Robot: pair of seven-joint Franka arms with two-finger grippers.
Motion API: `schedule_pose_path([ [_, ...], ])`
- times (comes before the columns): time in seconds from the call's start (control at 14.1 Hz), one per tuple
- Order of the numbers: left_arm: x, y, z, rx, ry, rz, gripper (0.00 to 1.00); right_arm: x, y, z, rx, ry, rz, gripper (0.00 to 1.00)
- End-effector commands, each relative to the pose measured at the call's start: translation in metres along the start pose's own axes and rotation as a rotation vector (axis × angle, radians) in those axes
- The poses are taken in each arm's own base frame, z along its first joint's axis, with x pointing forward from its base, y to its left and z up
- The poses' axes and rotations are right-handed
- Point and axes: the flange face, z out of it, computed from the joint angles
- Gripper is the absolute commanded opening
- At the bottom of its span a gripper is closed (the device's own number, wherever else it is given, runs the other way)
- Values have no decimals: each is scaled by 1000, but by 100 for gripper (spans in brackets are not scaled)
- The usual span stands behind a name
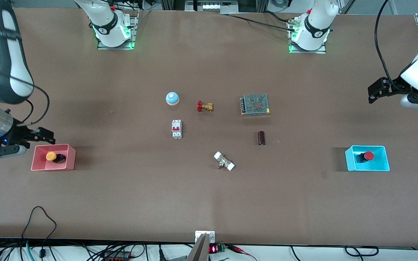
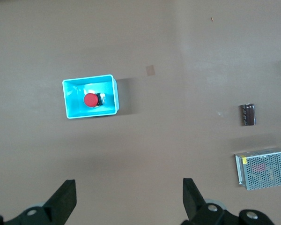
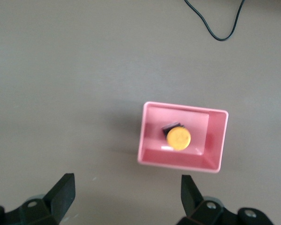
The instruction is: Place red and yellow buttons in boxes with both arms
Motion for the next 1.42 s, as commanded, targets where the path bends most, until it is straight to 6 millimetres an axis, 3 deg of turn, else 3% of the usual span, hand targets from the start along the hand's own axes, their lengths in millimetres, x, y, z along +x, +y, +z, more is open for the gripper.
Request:
schedule_pose_path([
  [0.0, -3, 0, 4, -21, -33, -8, 100, -17, -38, -65, 0, -16, 8, 100],
  [0.14, -3, 0, 4, -21, -33, -7, 100, -23, -62, -99, 6, -39, 103, 100],
  [0.28, -2, 0, 4, -23, -33, -5, 100, -26, -102, -115, 7, -55, 191, 100],
  [0.5, -1, 0, 5, -22, -35, -5, 100, -36, -128, -139, 5, -55, 163, 100],
  [0.64, -1, 0, 5, -22, -35, -5, 100, -41, -128, -140, 6, -84, 179, 100],
  [0.85, -1, -1, 5, -22, -35, -5, 100, -38, -109, -150, -3, -63, 193, 100],
  [1.35, 5, 1, 5, -48, -30, -6, 100, -33, -113, -144, -3, -69, 185, 100],
])
